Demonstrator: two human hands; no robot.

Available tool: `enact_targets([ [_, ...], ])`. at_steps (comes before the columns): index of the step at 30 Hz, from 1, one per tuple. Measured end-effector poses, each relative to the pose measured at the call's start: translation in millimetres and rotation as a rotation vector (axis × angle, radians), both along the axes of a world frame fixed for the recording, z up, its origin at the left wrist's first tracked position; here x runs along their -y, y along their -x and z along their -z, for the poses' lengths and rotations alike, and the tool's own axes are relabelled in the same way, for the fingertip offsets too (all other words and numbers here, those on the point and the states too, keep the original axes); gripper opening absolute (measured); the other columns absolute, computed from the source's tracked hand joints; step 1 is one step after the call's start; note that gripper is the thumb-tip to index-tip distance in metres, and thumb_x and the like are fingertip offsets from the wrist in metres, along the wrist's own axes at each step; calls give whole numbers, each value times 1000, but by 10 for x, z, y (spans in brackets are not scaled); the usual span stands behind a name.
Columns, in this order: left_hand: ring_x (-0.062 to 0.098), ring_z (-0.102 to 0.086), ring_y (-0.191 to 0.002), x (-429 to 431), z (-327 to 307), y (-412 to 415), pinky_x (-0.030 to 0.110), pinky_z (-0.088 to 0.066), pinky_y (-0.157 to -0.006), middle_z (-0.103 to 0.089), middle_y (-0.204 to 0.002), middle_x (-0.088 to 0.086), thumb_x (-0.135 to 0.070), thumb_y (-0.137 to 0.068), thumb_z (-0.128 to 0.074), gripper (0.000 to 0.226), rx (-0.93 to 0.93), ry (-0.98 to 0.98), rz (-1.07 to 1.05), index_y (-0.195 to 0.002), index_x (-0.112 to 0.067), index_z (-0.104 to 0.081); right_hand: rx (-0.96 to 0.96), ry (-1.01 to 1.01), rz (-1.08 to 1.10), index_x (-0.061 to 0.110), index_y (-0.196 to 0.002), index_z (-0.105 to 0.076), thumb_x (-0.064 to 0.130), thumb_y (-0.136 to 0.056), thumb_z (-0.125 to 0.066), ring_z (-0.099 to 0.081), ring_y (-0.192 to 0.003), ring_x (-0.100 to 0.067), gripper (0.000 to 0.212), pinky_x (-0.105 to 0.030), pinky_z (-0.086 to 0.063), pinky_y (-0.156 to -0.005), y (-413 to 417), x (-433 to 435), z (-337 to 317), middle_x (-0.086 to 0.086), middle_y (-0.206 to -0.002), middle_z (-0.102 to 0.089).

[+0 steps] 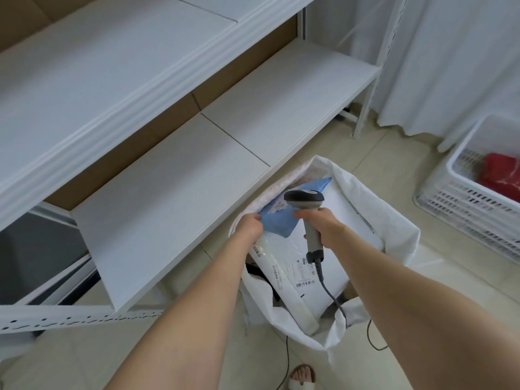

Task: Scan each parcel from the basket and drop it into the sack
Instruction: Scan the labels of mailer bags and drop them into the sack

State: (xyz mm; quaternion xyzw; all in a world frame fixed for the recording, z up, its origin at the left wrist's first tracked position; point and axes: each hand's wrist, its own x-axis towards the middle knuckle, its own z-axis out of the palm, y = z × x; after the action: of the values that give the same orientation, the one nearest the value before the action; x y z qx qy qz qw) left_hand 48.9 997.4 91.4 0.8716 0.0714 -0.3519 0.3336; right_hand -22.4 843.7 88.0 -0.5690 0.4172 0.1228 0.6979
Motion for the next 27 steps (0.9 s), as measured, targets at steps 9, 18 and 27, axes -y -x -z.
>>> enact_targets([
  [9, 33, -50, -118, 801, -888, 435, 33, -45, -85, -50, -133, 12, -4, -96, -36, 43, 110, 21, 69, -135, -14, -52, 116, -144, 74, 9, -99, -61, 6, -90, -64, -66, -78, -21, 10, -35, -55, -71, 802, 682, -719, -13, -98, -67],
  [18, 23, -54, -84, 2300, -1954, 1361, 33, -45, -79, -49, -134, 11, -3, -97, -34, 43, 252, 151, 170, -135, -13, -51, 233, -135, 315, 4, -83, -58, 2, -86, -63, -52, -53, -18, 6, -28, -47, -53, 1927, 1799, -1656, -11, -62, -56],
  [27, 24, -46, -103, 3844, -2643, 2419, 31, -41, -80, -52, -132, 9, -1, -95, -39, 39, 351, 262, 311, -127, -13, -58, 331, -105, 594, 0, -91, -57, 5, -90, -60, -52, -42, -15, 6, -28, -45, -52, 3232, 3130, -2159, -9, -56, -61],
])
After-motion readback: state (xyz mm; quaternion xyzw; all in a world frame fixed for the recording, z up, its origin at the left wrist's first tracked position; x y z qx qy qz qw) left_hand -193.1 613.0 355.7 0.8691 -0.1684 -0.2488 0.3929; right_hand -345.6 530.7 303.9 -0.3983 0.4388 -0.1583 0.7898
